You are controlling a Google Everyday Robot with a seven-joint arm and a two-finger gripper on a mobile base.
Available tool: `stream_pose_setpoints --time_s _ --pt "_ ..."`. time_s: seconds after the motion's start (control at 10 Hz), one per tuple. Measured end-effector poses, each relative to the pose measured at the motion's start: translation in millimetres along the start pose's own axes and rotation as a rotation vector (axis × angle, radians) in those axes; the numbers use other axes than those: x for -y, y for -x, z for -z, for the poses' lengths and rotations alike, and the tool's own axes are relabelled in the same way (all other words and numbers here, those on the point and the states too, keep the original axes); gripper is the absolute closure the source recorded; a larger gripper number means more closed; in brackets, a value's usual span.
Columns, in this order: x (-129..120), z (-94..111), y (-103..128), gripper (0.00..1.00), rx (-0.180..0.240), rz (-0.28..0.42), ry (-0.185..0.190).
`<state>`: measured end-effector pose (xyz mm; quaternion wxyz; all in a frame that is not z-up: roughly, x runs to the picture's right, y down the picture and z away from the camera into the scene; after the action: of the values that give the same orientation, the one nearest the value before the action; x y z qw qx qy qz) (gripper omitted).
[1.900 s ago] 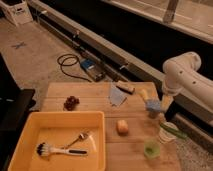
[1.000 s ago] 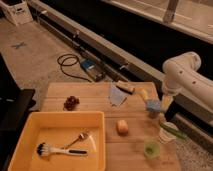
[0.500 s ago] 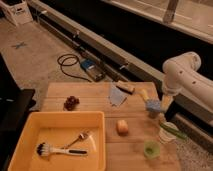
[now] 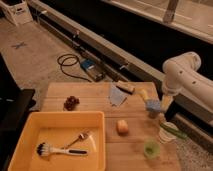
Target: Wipe table surface with brush
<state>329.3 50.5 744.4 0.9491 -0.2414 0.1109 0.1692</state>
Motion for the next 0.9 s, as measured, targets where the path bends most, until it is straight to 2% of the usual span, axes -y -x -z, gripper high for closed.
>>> stream_pose_setpoints --time_s 0.3,0.6,0.8,0.9 --pt "0 0 0 0.21 -0.001 0.0 -0.001" --pt "4 19 4 0.21 -0.025 0.043 -0.047" --pt "-4 45 32 0.21 -0.011 0.132 -0.078" --pt "-13 52 52 0.21 0.004 0.179 -0.083"
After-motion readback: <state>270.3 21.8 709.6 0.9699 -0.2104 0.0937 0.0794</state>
